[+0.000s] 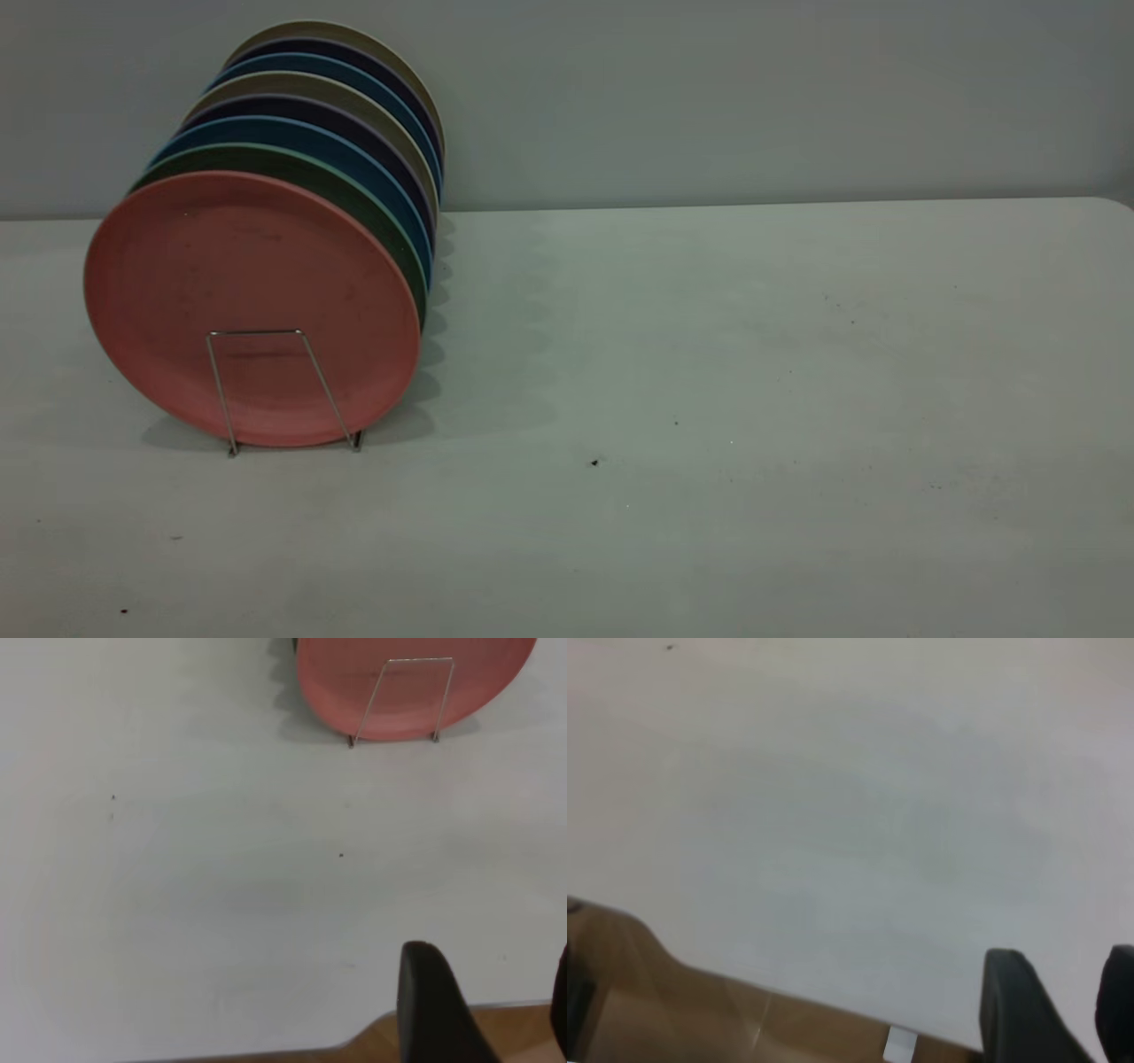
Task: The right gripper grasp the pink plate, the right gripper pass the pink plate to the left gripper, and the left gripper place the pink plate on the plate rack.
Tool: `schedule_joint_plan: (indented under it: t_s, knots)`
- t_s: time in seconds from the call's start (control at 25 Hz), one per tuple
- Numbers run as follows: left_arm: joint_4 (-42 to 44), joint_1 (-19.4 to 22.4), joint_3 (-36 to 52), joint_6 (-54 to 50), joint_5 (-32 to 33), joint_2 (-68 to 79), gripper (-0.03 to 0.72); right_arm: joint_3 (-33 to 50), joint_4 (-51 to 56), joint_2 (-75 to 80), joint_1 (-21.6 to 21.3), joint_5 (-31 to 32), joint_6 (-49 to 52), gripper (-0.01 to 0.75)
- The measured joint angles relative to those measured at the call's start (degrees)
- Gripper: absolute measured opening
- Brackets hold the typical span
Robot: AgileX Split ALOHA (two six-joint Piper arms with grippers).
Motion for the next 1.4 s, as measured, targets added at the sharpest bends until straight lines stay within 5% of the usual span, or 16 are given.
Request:
schedule_joint_plan:
  t_s: [1.4]
  knots:
    - [0.00,0.00,1.65,2.41,-1.32,-0.38,0.309,-0.01,-0.30,-9.57,-1.34,-0.73,0.00,0.240]
